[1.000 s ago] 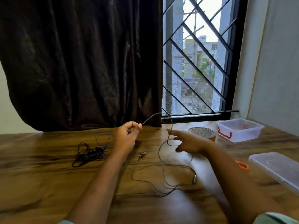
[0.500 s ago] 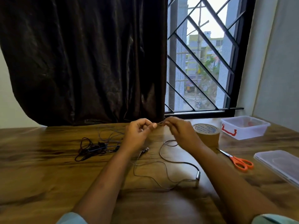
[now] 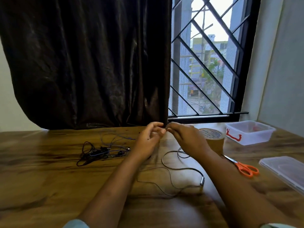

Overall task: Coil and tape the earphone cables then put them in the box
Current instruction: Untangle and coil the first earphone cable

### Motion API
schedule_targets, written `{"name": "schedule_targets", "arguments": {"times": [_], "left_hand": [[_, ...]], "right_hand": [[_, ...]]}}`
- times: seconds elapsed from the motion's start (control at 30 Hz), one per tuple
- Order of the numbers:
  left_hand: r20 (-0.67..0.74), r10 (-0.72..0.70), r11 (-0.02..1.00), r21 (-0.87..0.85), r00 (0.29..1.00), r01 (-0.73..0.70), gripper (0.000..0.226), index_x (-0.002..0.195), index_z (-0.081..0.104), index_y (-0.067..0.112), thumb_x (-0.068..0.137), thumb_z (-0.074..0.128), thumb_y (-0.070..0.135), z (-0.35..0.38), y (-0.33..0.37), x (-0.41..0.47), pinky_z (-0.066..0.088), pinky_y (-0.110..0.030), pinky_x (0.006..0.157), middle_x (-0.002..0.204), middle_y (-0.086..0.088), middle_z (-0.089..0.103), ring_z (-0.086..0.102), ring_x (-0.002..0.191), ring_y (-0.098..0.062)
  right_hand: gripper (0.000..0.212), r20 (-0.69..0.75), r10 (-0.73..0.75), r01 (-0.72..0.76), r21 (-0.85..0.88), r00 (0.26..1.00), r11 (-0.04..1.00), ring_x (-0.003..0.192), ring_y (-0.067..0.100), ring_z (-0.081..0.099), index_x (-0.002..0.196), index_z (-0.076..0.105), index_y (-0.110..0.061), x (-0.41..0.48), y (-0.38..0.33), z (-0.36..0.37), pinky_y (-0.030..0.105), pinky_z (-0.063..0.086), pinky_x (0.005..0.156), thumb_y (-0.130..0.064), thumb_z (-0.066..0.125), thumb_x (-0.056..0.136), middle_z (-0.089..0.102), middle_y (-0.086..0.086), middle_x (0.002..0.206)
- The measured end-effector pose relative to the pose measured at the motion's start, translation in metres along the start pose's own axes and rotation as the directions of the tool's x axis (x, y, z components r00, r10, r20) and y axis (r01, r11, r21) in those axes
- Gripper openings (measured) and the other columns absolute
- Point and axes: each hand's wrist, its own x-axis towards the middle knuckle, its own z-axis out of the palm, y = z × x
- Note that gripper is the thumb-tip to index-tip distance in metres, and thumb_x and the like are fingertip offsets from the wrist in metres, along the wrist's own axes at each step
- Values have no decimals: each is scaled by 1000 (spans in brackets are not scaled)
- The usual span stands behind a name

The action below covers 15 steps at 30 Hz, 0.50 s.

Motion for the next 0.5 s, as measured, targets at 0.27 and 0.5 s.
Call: {"name": "schedule_targets", "arguments": {"times": [0.27, 0.5], "left_hand": [[133, -187, 843, -487, 973, 228, 31, 80, 53, 8, 100, 37, 25, -7, 15, -1, 25, -15, 35, 47, 6, 35, 29, 34, -3], [-65, -221, 515, -855, 973, 59, 28, 118, 54, 7, 101, 32, 11, -25, 26, 2, 53, -19, 48, 72, -4, 70, 62, 50, -6]], "right_hand": [[31, 36, 19, -16, -71, 999, 997, 78, 22, 64, 108, 55, -25, -2, 10, 2, 37, 51, 64, -45, 33, 100, 67, -1, 90], [22, 405, 86, -81, -30, 910, 996, 84, 18, 61, 95, 55, -27, -13, 2, 24, 32, 50, 72, -37, 37, 101, 60, -7, 88]]}}
